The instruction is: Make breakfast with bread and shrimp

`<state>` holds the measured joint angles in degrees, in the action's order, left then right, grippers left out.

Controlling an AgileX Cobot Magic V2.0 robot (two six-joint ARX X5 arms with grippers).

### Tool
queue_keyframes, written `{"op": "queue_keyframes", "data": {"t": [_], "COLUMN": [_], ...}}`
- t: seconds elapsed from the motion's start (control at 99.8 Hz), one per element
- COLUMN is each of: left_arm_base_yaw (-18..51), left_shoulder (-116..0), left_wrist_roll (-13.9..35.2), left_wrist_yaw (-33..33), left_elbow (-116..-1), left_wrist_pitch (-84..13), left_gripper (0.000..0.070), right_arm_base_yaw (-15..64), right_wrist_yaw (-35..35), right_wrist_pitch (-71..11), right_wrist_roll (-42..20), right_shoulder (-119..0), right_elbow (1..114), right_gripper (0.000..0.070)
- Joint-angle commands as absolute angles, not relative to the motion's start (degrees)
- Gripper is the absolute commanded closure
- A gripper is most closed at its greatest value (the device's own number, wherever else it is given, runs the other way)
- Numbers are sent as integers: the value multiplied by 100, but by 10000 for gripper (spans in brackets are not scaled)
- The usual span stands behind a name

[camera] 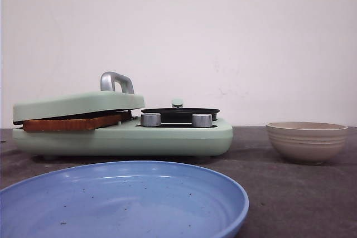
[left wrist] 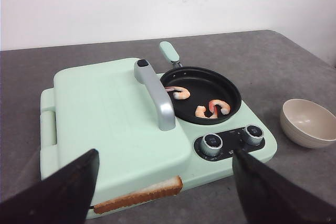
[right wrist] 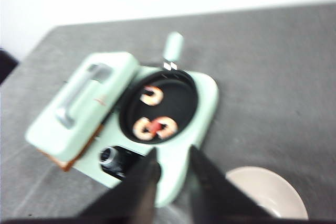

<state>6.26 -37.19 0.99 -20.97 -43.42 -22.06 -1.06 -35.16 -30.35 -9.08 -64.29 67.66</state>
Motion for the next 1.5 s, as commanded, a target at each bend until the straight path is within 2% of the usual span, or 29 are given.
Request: {"op": "queue_keyframes", "data": {"t": [0.0,0.03,0.06,0.15,0.421,0.651,0.862,1.012,1.212,1.362,1.493], "left_arm_base_yaw": [639,639,639,639,639,639,639,639,639,639,639], "left_shoulder": [-3752,-3752,-3752,-3745,-3741,-3618,-2812,-2115,-1260,-880,-742], "left_wrist_roll": [110,113,113,113,314,539,1015,1417,1588,1586,1684], "left_wrist_yaw": [-2099,-2099,-2102,-2099,-2097,-2141,-2228,-2222,-2112,-1649,-1612], "left_elbow": [-4407,-4407,-4407,-4407,-4407,-4377,-3852,-3083,-2410,-2392,-2392], "left_wrist_pitch": [-2152,-2152,-2156,-2169,-2185,-2171,-1645,-1367,-1638,-2263,-2506], "left_gripper": [279,314,387,700,693,693,693,693,693,694,683], "right_arm_base_yaw": [-25,21,62,183,703,1264,1837,2193,2523,2580,2580], "right_wrist_yaw": [-3487,-3439,-3398,-3271,-2600,-2451,-1918,-1726,-1566,-1452,-1546], "right_wrist_pitch": [-2963,-2967,-2969,-3013,-3402,-2794,-1240,-462,-386,-523,-521], "right_wrist_roll": [-965,-965,-965,-939,-263,-261,-937,-1253,-1337,-1304,-1358], "right_shoulder": [-6270,-6167,-6075,-5828,-5245,-4633,-3597,-3065,-2626,-2523,-2523], "right_elbow": [6836,6836,6836,6836,6803,5791,3839,2571,1640,1540,1540], "right_gripper": [700,700,700,700,700,700,700,700,700,700,700]}}
